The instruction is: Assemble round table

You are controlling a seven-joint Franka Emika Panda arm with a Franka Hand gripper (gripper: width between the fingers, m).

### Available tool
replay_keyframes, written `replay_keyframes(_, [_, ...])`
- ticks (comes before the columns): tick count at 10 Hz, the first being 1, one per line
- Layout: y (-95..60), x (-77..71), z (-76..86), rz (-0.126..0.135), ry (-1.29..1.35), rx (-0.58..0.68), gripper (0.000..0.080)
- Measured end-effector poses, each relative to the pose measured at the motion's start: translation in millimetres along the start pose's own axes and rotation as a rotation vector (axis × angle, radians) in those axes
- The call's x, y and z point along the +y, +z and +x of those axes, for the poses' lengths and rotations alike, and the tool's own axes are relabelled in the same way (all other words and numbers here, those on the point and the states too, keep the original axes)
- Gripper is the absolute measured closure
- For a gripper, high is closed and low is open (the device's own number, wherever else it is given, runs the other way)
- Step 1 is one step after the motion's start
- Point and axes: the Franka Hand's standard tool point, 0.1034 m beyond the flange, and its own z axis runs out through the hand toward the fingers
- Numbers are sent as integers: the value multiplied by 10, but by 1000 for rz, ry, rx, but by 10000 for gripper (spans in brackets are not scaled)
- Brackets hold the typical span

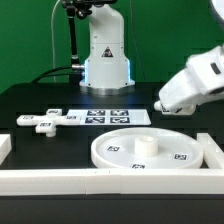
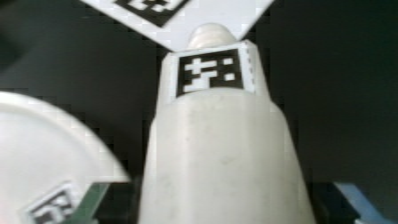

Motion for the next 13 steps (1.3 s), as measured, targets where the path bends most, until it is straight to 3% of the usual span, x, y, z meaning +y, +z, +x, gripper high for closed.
replay_keyframes(2, [-283, 236, -201, 10, -37, 51, 390])
replay_keyframes(5, [-297, 251, -142, 3, -36, 89, 390])
replay_keyframes(6, [-355, 296, -47, -10, -32, 178, 390])
replay_keyframes(7, [-360, 319, -77, -8, -23, 228, 390])
replay_keyframes(9, [-466, 435, -183, 110, 51, 289, 390])
replay_keyframes(11, [-747, 528, -282, 69, 70, 421, 390])
replay_keyframes(13, [-661, 535, -250, 57, 88, 536, 390])
